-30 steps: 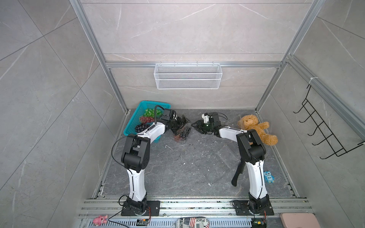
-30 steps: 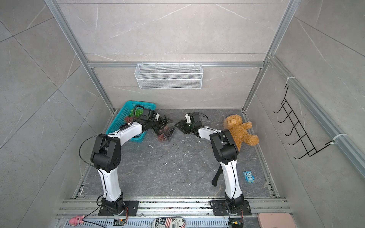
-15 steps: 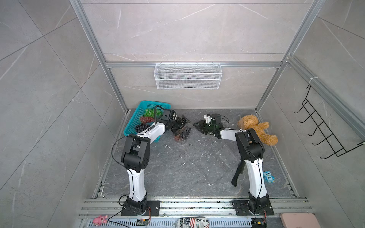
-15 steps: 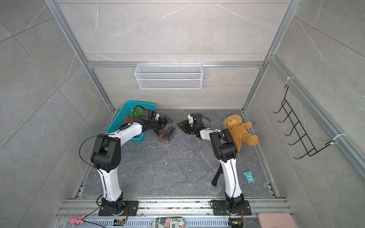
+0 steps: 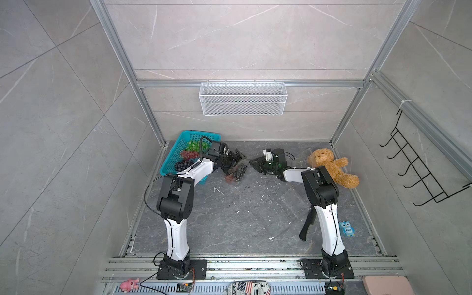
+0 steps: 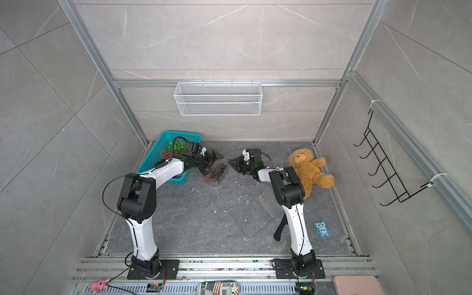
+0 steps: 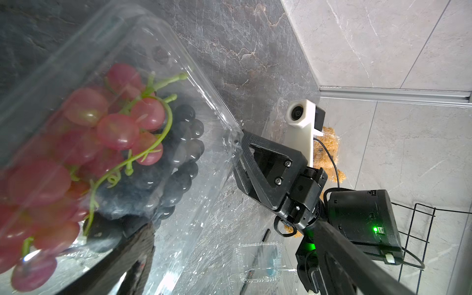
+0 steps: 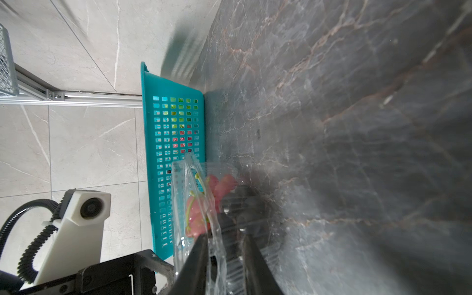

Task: Pack grapes into containers
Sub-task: Close the packing box at the center of the board.

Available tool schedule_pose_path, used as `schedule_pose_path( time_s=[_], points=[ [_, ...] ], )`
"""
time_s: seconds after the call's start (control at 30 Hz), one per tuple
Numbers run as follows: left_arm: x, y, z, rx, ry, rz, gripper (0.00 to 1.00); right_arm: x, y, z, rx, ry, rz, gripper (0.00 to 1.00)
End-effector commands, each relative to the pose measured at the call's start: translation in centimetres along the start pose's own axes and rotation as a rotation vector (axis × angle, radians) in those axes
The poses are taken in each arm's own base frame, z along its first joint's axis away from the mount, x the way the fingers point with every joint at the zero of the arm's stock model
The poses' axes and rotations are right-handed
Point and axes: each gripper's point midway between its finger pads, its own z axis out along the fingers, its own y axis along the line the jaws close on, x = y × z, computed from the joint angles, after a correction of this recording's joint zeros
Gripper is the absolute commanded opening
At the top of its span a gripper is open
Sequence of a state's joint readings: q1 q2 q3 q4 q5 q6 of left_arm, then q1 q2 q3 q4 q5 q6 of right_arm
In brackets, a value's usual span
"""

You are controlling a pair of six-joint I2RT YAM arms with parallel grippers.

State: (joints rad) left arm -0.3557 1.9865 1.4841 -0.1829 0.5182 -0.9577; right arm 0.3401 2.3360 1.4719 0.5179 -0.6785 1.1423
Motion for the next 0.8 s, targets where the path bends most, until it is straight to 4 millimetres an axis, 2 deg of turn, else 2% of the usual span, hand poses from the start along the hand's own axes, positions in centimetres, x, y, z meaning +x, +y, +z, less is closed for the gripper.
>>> schedule_pose_path(
  time_s=[0.0, 0.1, 0.53, 0.77],
  points=[
    [0.4, -1.1, -0.8, 0.017, 0.006, 0.031, 1.00, 0.0, -0.2, 0.7, -0.023, 0.009, 0.015, 0.24],
    [0.4, -1.1, -0.8, 0.016, 0.007, 0.030, 1.00, 0.0, -0.2, 0.8, -0.026, 0.009, 0.020, 0.19],
    [0.4, -0.9, -0.6, 0.015, 0.008, 0.028, 1.00, 0.7, -1.4, 0.3, -0.012, 0.002, 0.042, 0.08],
    [0.4, -0.9, -0.6, 0.012, 0.009, 0.030, 1.00, 0.7, -1.4, -0.2, -0.008, -0.021, 0.038, 0.05]
  ],
)
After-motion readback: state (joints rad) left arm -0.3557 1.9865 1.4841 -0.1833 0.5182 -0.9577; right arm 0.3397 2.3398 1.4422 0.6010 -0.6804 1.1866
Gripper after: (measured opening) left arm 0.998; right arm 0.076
